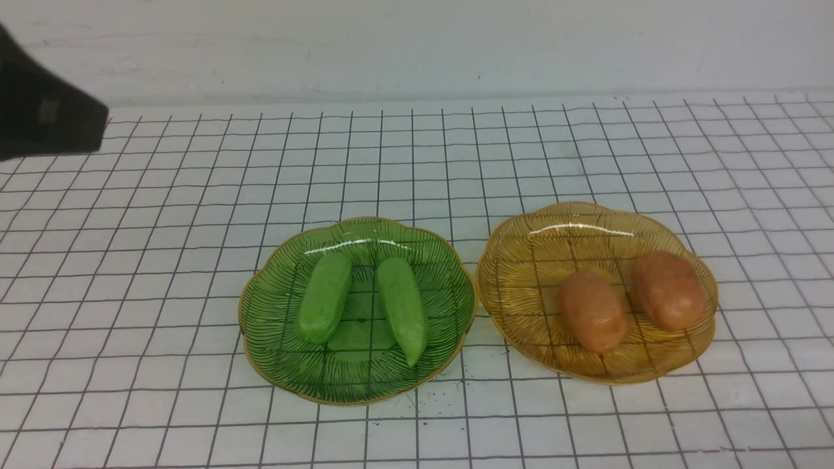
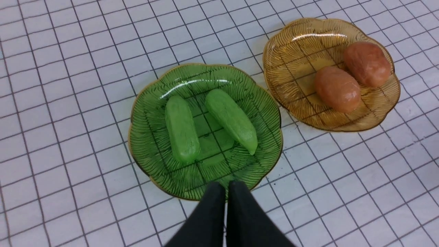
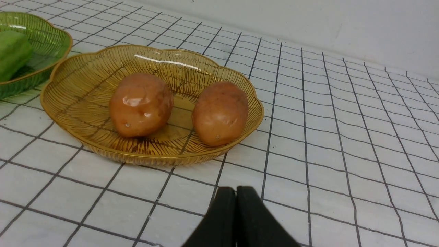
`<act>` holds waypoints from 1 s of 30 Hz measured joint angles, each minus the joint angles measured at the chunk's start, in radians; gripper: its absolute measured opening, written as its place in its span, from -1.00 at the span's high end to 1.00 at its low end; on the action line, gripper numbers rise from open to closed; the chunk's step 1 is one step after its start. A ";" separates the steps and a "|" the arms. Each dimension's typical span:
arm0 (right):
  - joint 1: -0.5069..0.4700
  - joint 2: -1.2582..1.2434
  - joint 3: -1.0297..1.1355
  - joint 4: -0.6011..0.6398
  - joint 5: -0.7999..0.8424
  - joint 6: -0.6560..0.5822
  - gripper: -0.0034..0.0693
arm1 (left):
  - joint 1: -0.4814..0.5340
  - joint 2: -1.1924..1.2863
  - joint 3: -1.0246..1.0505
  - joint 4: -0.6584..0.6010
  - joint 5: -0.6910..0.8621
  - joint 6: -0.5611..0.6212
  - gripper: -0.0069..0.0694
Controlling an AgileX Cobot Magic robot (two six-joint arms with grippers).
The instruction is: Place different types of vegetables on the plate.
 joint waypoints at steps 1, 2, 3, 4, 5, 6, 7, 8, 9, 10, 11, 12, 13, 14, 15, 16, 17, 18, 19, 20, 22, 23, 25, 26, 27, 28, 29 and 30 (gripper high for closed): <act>0.000 0.000 0.000 0.000 0.000 0.000 0.94 | 0.000 -0.027 0.031 0.002 0.001 -0.002 0.84; 0.000 0.000 0.000 0.000 0.000 0.000 0.94 | 0.000 -0.062 0.077 0.008 0.002 -0.005 0.84; 0.000 0.000 0.000 0.000 0.000 0.000 0.94 | 0.000 -0.082 0.106 0.011 0.002 -0.005 0.84; 0.000 0.000 0.000 0.000 0.000 0.004 0.94 | 0.000 -0.122 0.171 0.015 0.002 -0.005 0.84; 0.000 0.000 0.000 0.000 0.000 0.011 0.94 | 0.000 -0.143 0.207 0.019 0.003 -0.005 0.84; 0.000 0.000 0.000 0.000 0.000 0.016 0.94 | 0.000 -0.152 0.214 0.020 0.003 -0.005 0.84; 0.000 0.000 0.000 0.000 0.000 0.034 0.94 | 0.000 -0.177 0.262 0.025 0.004 -0.005 0.84; 0.000 0.000 0.000 0.000 0.000 0.054 0.94 | 0.000 -0.199 0.294 0.027 0.005 -0.005 0.84; 0.000 0.000 0.000 0.000 0.000 0.080 0.94 | 0.000 -0.216 0.318 0.029 0.006 -0.005 0.84; 0.000 0.000 0.000 0.000 0.000 0.104 0.94 | 0.000 -0.249 0.357 0.031 0.006 -0.005 0.84; 0.000 0.000 0.000 0.000 0.000 0.117 0.94 | 0.000 -0.263 0.373 0.033 0.006 -0.005 0.84; 0.000 0.000 0.000 0.000 0.000 0.129 0.94 | 0.000 -0.284 0.394 0.034 0.007 -0.006 0.84; 0.000 0.000 0.000 0.000 0.000 0.136 0.94 | 0.000 -0.307 0.413 0.035 0.007 -0.007 0.84; 0.000 0.000 0.000 0.000 0.000 0.143 0.94 | 0.000 -0.345 0.445 0.039 0.007 -0.013 0.84; 0.000 0.000 0.000 0.000 0.000 0.148 0.94 | 0.000 -0.382 0.476 0.042 0.000 -0.022 0.84; 0.000 0.000 0.000 0.000 0.000 0.151 0.94 | 0.000 -0.415 0.504 0.041 -0.020 -0.028 0.84; 0.000 0.000 0.000 0.000 0.000 0.153 0.94 | 0.000 -0.474 0.553 0.042 -0.076 -0.038 0.84; 0.000 0.000 0.000 0.000 0.000 0.154 0.94 | 0.000 -0.536 0.607 0.042 -0.152 -0.043 0.84; 0.000 0.000 0.000 0.000 0.000 0.154 0.94 | 0.000 -0.579 0.647 0.042 -0.209 -0.047 0.84; 0.000 0.000 0.000 0.000 0.000 0.154 0.94 | 0.000 -0.641 0.709 0.042 -0.302 -0.051 0.84; 0.000 0.000 0.000 0.000 0.000 0.154 0.94 | 0.000 -0.732 0.815 0.042 -0.469 -0.058 0.84; 0.000 0.000 0.000 0.000 0.000 0.154 0.94 | 0.000 -0.763 0.856 0.042 -0.537 -0.058 0.84; 0.000 0.000 0.000 0.000 0.000 0.154 0.94 | 0.000 -0.811 0.925 0.042 -0.659 -0.058 0.84; 0.000 0.000 0.000 0.000 0.000 0.154 0.94 | 0.000 -0.839 0.971 0.042 -0.726 -0.059 0.84; 0.000 0.000 0.000 0.000 0.000 0.154 0.94 | 0.000 -0.853 0.997 0.042 -0.789 -0.059 0.84; 0.000 0.000 0.000 0.000 0.000 0.154 0.94 | 0.000 -0.872 1.037 0.042 -0.847 -0.059 0.84; 0.000 0.000 0.000 0.001 0.000 0.154 0.94 | 0.000 -0.881 1.060 0.042 -0.899 -0.059 0.84; 0.000 0.000 0.000 0.001 0.000 0.154 0.94 | 0.000 -0.890 1.088 0.042 -0.933 -0.059 0.84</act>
